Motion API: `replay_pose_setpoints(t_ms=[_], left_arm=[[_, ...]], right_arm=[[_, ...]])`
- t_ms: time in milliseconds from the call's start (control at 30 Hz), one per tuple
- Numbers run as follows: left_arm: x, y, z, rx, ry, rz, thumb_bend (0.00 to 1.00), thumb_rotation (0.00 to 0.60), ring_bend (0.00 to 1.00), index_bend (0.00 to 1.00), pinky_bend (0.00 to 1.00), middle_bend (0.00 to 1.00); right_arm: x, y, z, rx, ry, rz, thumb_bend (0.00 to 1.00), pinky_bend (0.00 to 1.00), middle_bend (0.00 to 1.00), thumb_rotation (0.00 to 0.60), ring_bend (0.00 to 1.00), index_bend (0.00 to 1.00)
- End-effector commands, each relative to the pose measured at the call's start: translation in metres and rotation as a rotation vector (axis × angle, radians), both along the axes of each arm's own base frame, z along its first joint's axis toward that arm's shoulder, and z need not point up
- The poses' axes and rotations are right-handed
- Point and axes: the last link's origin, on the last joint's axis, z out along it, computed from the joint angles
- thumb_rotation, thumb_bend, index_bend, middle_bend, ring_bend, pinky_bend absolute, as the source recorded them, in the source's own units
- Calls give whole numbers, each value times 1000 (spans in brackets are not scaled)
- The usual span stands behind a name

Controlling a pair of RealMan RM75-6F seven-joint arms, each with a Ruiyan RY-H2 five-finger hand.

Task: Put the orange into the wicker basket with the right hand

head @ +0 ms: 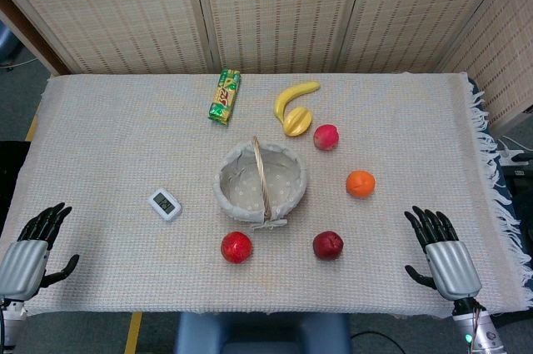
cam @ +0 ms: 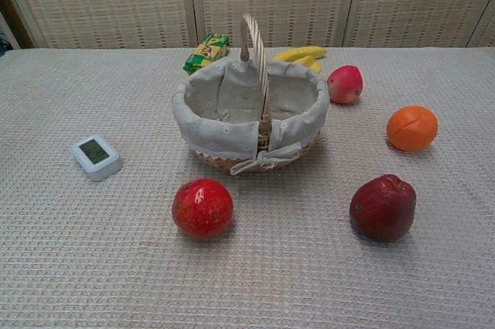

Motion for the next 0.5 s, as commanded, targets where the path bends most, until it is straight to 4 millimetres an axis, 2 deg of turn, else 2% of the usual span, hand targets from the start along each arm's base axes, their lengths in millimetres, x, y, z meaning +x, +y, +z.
replay_pose_setpoints(t_ms=[33, 300, 400, 500], left_arm=[[0, 0, 0, -1, 0, 1, 327, 600, 0, 0, 104, 0], [-1, 0, 0, 1, 1, 6, 326, 600, 0, 0, 103, 0], [-2, 1, 0, -1, 0, 12, 326, 600, 0, 0, 103, 0], [-2, 1, 0, -4, 0, 14, 326, 600, 0, 0, 103, 0]], right_arm=[[0, 0, 0, 4, 0, -4, 90, 51, 0, 600, 0, 0], [1, -5, 1, 9, -12, -28, 90, 51, 0, 600, 0, 0], [4, -16, 3, 4, -17, -52, 90, 51, 0, 600, 0, 0], [9, -37, 5, 4, -13, -75, 89, 51, 0, 600, 0, 0]])
